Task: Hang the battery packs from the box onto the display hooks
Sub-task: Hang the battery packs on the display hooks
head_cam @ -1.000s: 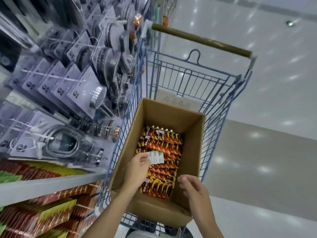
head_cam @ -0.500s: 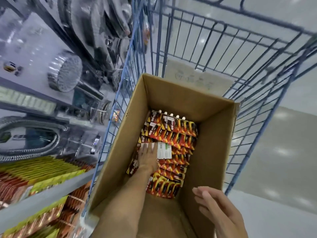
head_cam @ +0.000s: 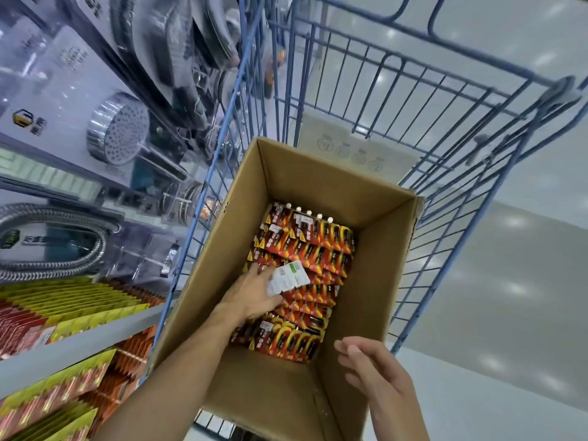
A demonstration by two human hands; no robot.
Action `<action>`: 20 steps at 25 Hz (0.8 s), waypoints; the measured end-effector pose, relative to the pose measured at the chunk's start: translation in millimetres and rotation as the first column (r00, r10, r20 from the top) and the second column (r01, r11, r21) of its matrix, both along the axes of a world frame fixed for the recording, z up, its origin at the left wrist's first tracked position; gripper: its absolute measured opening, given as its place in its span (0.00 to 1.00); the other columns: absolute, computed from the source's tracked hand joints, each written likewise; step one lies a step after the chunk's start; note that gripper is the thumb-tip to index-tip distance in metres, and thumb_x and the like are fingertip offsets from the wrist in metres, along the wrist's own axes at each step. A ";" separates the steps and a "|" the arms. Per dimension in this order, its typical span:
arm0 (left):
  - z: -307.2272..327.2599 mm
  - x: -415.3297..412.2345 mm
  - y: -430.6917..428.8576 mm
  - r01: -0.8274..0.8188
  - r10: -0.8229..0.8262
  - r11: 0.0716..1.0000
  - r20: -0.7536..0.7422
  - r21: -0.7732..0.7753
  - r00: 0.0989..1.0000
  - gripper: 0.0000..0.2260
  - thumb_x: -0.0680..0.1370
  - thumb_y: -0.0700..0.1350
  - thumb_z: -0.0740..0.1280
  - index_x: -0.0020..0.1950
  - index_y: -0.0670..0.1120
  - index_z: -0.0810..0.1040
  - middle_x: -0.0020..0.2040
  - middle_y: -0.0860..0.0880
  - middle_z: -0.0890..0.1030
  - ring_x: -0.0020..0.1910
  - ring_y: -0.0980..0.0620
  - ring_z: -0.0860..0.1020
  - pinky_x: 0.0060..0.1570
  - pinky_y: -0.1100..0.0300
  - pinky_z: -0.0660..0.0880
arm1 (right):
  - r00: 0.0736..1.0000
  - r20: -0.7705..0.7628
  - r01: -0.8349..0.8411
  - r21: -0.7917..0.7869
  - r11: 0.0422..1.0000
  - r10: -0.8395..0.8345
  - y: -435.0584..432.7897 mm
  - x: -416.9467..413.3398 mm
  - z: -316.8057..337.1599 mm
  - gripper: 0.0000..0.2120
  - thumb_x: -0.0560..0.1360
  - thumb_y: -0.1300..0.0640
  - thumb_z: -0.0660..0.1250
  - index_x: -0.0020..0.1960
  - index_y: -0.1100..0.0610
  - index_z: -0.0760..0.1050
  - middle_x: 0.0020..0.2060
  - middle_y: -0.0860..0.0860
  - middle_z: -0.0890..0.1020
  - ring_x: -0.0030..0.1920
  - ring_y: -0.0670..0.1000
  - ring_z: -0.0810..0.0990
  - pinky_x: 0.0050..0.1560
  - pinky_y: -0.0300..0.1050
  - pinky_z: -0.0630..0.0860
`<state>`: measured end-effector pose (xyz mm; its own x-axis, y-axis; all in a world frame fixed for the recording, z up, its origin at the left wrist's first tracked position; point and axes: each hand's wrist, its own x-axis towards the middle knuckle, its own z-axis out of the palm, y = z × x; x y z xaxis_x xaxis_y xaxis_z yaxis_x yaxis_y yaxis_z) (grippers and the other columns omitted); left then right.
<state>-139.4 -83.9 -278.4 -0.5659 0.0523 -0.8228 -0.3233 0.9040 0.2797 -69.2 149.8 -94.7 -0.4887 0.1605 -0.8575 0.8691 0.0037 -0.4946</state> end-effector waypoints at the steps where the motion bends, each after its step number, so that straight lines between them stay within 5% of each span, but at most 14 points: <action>1: 19.5 -0.2 1.3 -0.111 0.110 0.992 0.021 0.052 0.994 0.29 0.81 0.59 0.63 0.82 0.55 0.61 0.77 0.45 0.64 0.74 0.42 0.69 0.72 0.47 0.68 | 1.000 -0.011 -0.009 0.002 1.000 0.009 1.3 -0.4 1.1 0.06 0.80 0.56 0.68 0.49 0.53 0.84 0.46 0.46 0.88 0.56 0.51 0.83 0.58 0.50 0.78; 3: 59.8 2.9 3.7 -0.421 0.400 0.875 0.136 0.237 0.907 0.19 0.85 0.59 0.56 0.75 0.58 0.72 0.70 0.47 0.75 0.68 0.47 0.75 0.72 0.44 0.69 | 1.000 -0.020 -0.018 0.001 1.000 0.018 3.5 -1.3 2.7 0.06 0.81 0.56 0.67 0.49 0.53 0.84 0.49 0.48 0.87 0.57 0.52 0.82 0.56 0.49 0.78; 6: 126.8 17.2 4.0 -0.821 0.717 0.381 0.425 0.425 0.553 0.19 0.86 0.57 0.57 0.67 0.48 0.79 0.58 0.44 0.86 0.58 0.45 0.84 0.65 0.42 0.76 | 0.998 -0.033 -0.058 -0.012 0.998 0.058 2.7 -5.8 6.0 0.06 0.81 0.54 0.67 0.50 0.51 0.83 0.50 0.48 0.86 0.57 0.50 0.82 0.55 0.47 0.78; 8: 163.2 29.8 1.6 -0.887 0.759 0.126 0.533 0.444 0.375 0.19 0.86 0.53 0.58 0.68 0.44 0.79 0.59 0.39 0.85 0.58 0.39 0.85 0.65 0.39 0.77 | 0.993 -0.039 -0.112 -0.002 0.994 0.111 -0.7 -10.1 5.9 0.06 0.81 0.52 0.67 0.51 0.50 0.82 0.51 0.46 0.85 0.57 0.48 0.81 0.53 0.43 0.77; 11: 199.7 49.5 -3.2 -0.855 0.755 -0.098 0.597 0.510 0.269 0.18 0.85 0.50 0.58 0.71 0.44 0.76 0.63 0.36 0.83 0.62 0.34 0.82 0.63 0.38 0.78 | 0.975 -0.029 -0.220 0.017 0.975 0.220 -11.0 -15.3 0.6 0.05 0.82 0.49 0.67 0.52 0.47 0.81 0.53 0.44 0.83 0.57 0.46 0.80 0.56 0.43 0.77; 15: 217.8 73.4 -13.6 -0.823 0.794 -0.202 0.581 0.532 0.181 0.17 0.85 0.47 0.59 0.71 0.44 0.76 0.64 0.36 0.83 0.60 0.35 0.83 0.58 0.43 0.82 | 0.905 -0.035 -0.424 0.006 0.906 0.424 -30.7 -27.8 -27.6 0.05 0.83 0.49 0.65 0.56 0.48 0.79 0.53 0.46 0.82 0.55 0.46 0.80 0.62 0.47 0.77; 20: 220.0 100.7 -30.0 -0.835 0.863 -0.203 0.497 0.512 0.094 0.16 0.84 0.48 0.60 0.69 0.46 0.77 0.61 0.40 0.85 0.58 0.40 0.85 0.52 0.45 0.83 | 0.796 0.063 -0.605 0.045 0.795 0.602 -56.1 -50.6 -103.0 0.09 0.83 0.57 0.64 0.60 0.58 0.78 0.36 0.51 0.77 0.31 0.46 0.72 0.29 0.38 0.66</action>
<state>-38.7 -113.9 -58.3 -0.5435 -0.1177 -0.8311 -0.6334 -0.5923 0.4981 -119.8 93.7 -197.7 -0.4665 -0.1031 -0.8785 0.7010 0.5626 -0.4383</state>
